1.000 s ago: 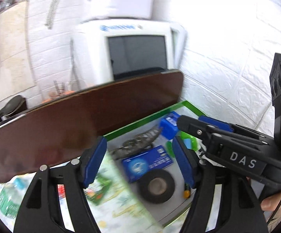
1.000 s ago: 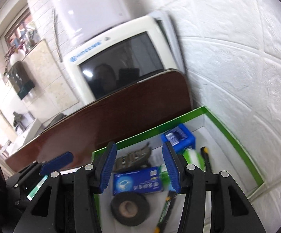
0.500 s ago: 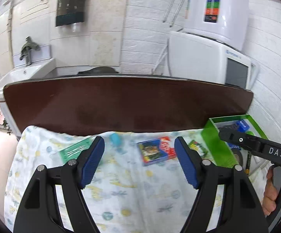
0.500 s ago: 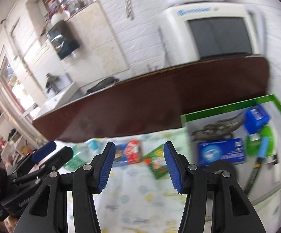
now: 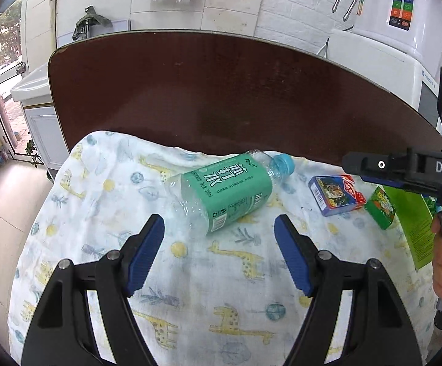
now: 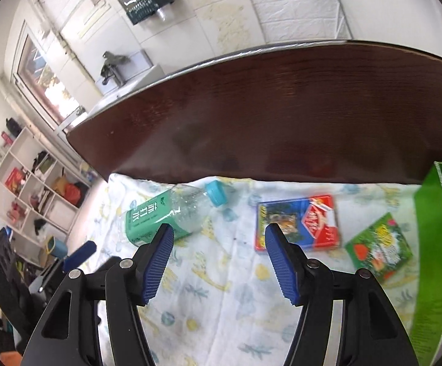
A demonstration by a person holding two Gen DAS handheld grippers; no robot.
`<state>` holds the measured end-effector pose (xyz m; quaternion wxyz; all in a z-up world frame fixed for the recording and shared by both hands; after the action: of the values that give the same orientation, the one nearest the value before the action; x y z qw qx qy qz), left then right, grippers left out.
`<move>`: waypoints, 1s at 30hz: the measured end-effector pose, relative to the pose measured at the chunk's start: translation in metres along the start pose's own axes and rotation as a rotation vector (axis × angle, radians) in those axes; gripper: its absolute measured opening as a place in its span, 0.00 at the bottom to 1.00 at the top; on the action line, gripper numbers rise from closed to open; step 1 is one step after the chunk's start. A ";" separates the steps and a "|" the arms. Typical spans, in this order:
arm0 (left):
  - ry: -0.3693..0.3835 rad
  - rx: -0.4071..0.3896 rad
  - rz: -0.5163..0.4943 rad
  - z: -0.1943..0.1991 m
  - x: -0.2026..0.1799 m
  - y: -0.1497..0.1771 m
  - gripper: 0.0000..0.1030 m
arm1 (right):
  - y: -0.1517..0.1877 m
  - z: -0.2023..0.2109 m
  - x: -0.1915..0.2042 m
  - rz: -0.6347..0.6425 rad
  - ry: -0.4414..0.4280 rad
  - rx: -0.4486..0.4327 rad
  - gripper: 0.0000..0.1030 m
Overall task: Organize rigid objects
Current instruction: 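Move the right tool to the green soda-water bottle on the cloth, then close the right gripper around the bottle's middle and lift it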
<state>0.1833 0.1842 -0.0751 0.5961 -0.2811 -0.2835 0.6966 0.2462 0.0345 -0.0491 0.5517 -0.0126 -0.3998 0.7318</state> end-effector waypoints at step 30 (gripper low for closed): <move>0.059 0.046 0.027 -0.055 0.017 -0.011 0.70 | -0.022 -0.104 0.004 0.044 -0.167 0.100 0.72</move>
<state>0.2291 0.2062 -0.1055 0.6011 -0.2914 -0.2459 0.7023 0.3104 0.0988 -0.1053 0.5005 0.0671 -0.4069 0.7612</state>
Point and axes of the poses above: each gripper's, at about its wrist camera, not at the fingertips, and z roughly against the way its jaws point, x to its left, y to its underside, the point moved 8 cm from there along -z, roughly the way its jaws point, and after that the axes turned 7 degrees about -y, right-handed, at the moved point
